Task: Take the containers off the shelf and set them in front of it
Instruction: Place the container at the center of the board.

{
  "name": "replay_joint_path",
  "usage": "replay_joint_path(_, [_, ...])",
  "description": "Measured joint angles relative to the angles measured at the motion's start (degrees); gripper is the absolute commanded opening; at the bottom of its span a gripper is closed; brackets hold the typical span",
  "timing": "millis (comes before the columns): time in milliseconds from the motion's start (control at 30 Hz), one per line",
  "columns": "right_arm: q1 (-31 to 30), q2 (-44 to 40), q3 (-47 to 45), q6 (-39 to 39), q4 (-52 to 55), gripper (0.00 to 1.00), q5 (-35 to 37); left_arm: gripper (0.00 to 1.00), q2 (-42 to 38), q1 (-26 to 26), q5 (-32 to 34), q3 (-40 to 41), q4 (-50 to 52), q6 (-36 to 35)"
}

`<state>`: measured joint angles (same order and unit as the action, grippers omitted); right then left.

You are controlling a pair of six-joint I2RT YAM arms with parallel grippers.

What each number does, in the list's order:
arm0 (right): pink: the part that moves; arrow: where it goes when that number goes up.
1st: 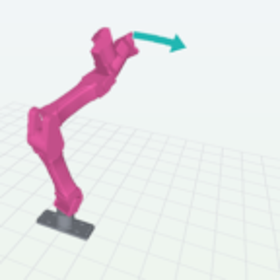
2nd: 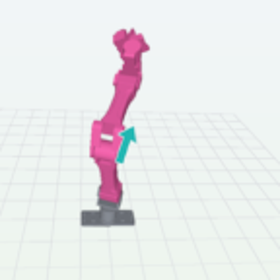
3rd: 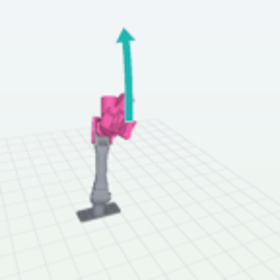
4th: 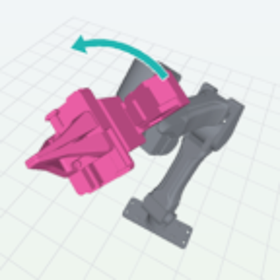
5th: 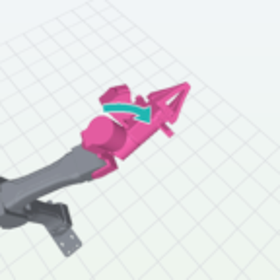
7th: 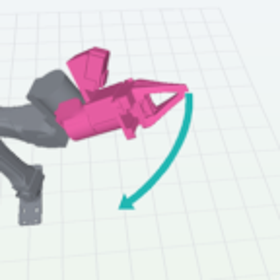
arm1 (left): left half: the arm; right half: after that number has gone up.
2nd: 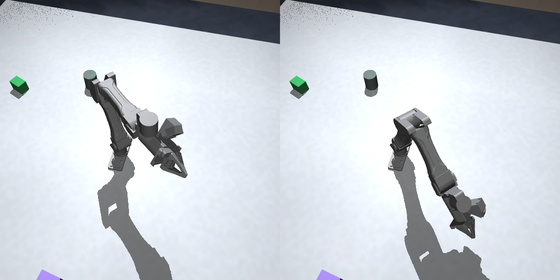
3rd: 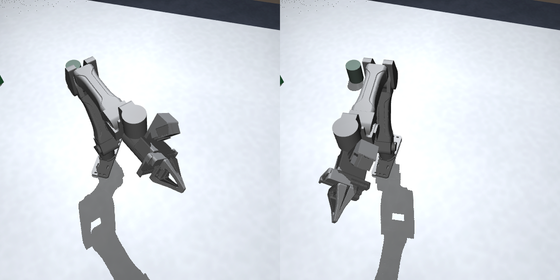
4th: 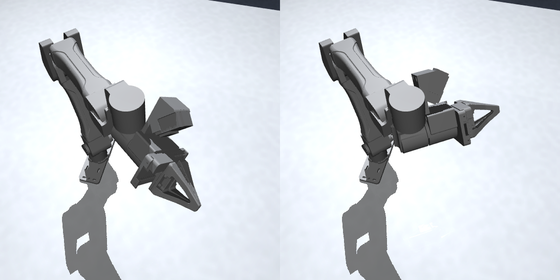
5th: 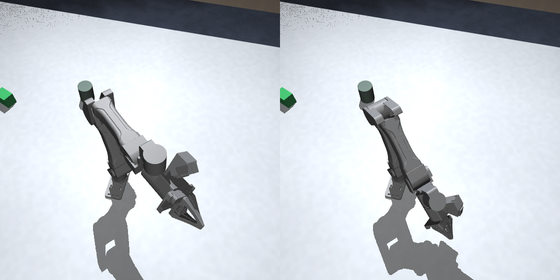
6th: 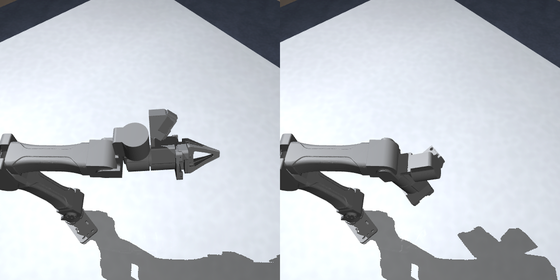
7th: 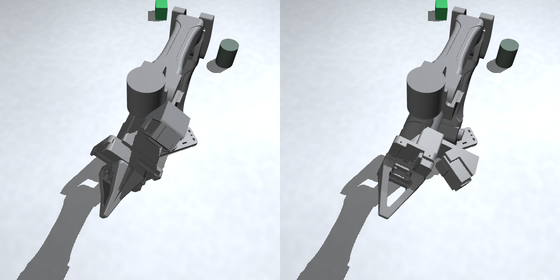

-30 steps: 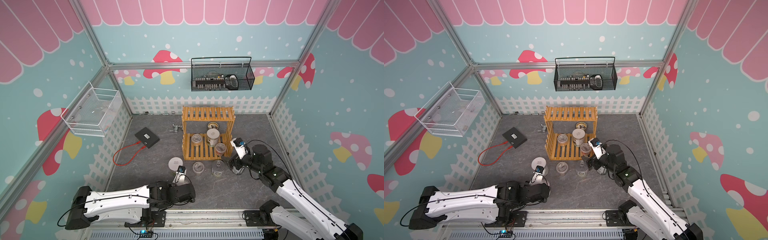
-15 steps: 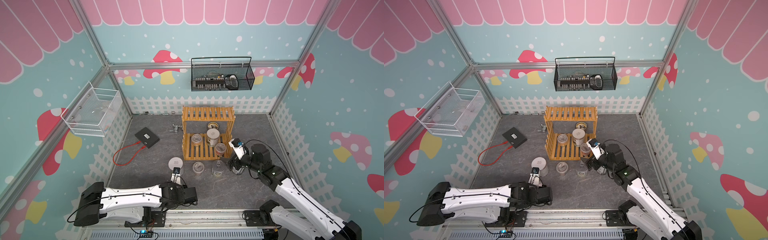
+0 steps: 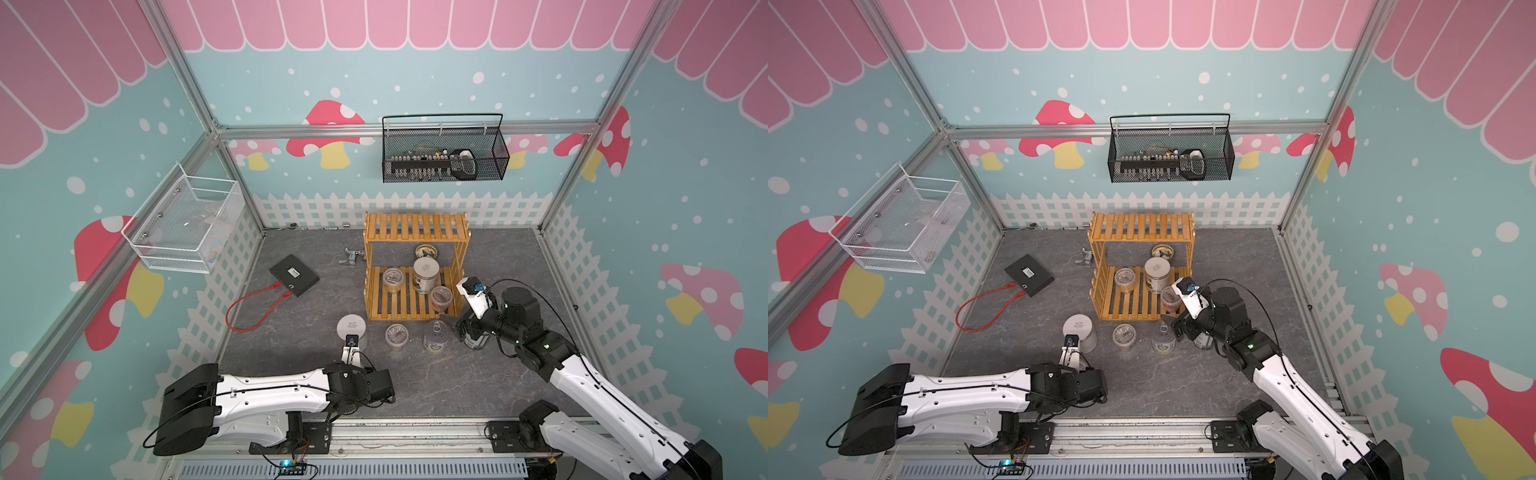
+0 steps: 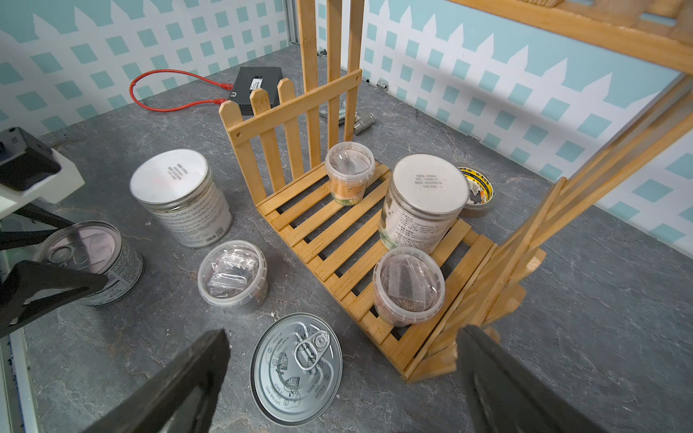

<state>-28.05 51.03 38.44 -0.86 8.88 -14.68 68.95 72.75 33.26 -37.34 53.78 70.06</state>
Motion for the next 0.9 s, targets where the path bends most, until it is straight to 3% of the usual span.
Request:
replay_joint_path(133, [0.0,0.5,0.0,0.0,-0.3,0.99,-0.3,0.86,-0.4,0.0,-0.7,0.5,-0.8,0.0])
replay_joint_path(600, [0.3,2.4,2.8,-0.2,-0.8,0.99,-1.9,0.97,-5.7,-0.3,-1.7,0.8,0.7,0.5])
replay_joint_path(900, [0.3,4.3,4.0,0.1,-1.9,0.99,-5.5,0.99,-10.0,-1.2,2.6,-11.2,5.7,-2.4])
